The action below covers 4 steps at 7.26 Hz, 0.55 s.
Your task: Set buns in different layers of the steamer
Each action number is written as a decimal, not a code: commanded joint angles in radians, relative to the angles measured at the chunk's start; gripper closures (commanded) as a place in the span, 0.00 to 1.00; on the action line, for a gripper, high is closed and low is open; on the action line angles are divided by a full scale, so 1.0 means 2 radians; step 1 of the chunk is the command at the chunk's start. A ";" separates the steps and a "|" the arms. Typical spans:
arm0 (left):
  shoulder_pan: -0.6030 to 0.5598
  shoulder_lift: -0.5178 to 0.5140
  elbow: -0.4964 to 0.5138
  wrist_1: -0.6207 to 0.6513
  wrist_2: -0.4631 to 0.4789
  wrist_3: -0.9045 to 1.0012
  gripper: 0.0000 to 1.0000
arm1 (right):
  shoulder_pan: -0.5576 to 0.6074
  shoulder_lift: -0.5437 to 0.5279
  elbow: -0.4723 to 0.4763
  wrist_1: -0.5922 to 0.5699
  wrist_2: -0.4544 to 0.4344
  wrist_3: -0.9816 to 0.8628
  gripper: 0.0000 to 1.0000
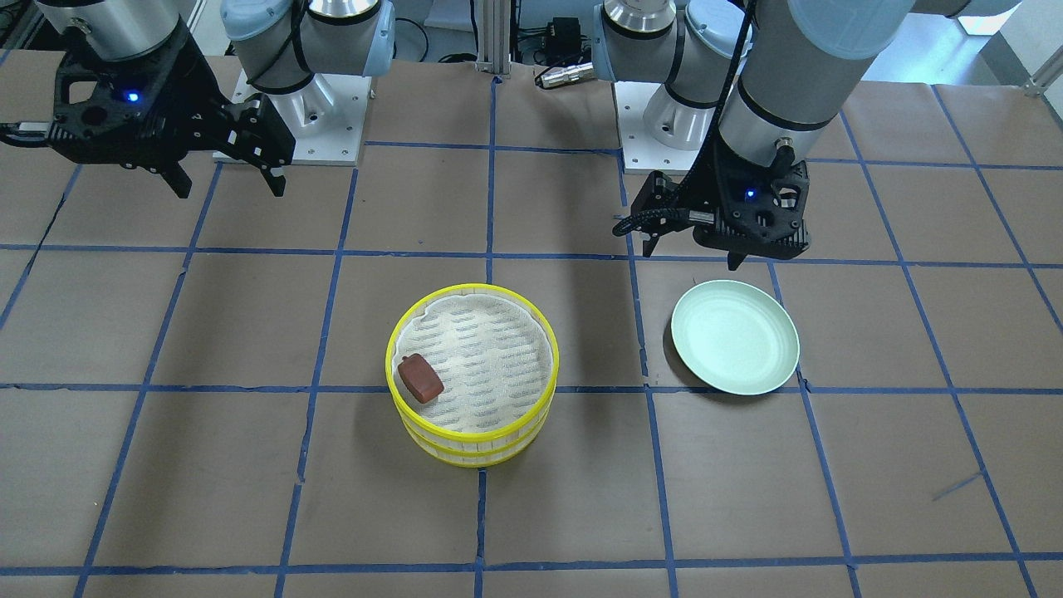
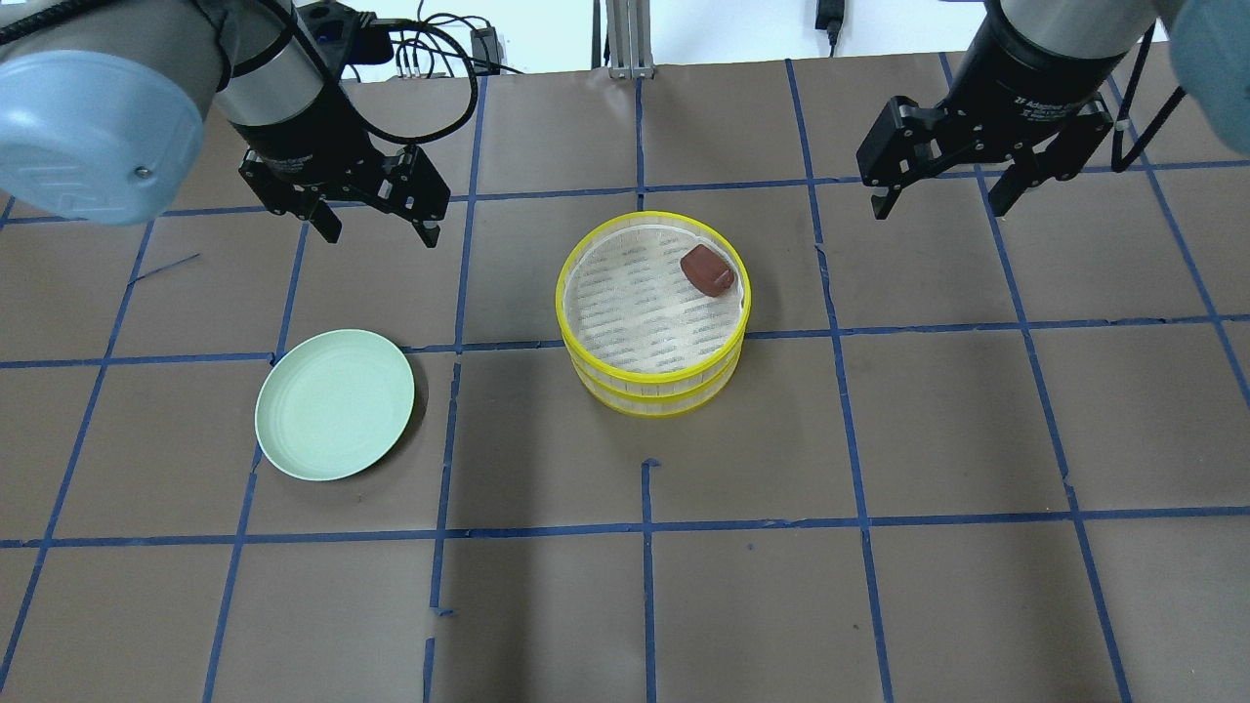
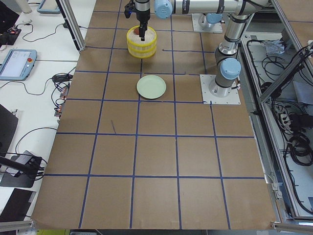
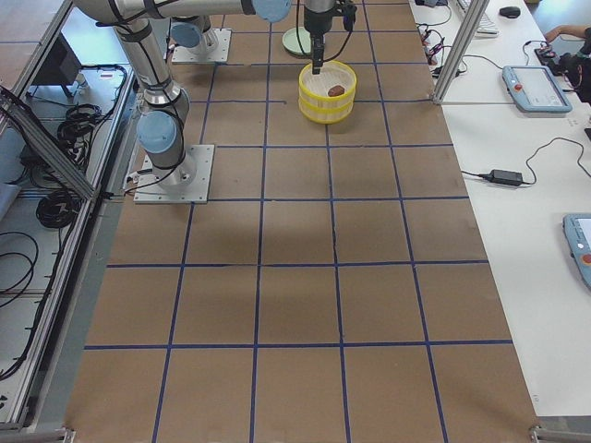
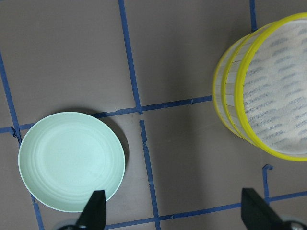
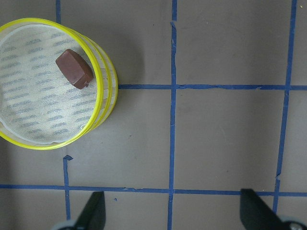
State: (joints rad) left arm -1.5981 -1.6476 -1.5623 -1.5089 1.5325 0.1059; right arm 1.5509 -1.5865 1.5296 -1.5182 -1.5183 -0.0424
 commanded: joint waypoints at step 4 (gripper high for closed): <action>0.029 0.008 0.001 0.002 0.003 0.008 0.00 | 0.002 0.002 0.004 -0.008 -0.012 0.003 0.00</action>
State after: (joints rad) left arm -1.5679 -1.6355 -1.5604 -1.5066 1.5404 0.1177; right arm 1.5535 -1.5860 1.5337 -1.5272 -1.5402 -0.0362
